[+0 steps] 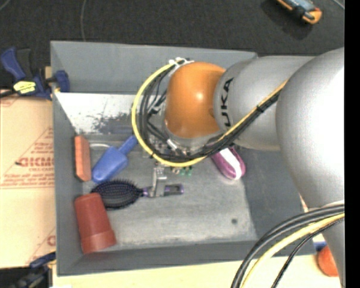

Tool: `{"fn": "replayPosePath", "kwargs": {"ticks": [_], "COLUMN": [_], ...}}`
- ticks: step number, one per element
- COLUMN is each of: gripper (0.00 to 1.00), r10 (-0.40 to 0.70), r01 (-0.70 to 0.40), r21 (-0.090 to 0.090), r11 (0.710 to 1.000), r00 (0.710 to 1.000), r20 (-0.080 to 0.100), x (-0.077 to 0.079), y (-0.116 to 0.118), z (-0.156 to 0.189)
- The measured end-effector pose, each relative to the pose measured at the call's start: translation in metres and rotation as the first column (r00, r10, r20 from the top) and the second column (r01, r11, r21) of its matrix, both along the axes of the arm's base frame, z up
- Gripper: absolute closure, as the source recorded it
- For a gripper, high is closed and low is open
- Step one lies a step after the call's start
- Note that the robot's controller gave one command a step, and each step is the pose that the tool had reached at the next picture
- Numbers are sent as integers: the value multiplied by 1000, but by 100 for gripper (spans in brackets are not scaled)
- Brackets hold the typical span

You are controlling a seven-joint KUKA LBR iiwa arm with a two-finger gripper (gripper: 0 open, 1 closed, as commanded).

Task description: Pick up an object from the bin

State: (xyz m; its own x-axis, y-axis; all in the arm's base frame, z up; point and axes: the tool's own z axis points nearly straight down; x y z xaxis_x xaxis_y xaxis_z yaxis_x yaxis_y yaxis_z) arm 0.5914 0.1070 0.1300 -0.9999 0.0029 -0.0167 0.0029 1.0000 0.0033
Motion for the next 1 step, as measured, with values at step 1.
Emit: {"fn": "replayPosePath", "kwargs": {"ticks": [1], "gripper": [0], "r10": [45], "r01": [-45], "r21": [-2], "r11": [999], "r00": [999], "r20": [-15], "x": [-7], "y": [-7], "z": [-52]}}
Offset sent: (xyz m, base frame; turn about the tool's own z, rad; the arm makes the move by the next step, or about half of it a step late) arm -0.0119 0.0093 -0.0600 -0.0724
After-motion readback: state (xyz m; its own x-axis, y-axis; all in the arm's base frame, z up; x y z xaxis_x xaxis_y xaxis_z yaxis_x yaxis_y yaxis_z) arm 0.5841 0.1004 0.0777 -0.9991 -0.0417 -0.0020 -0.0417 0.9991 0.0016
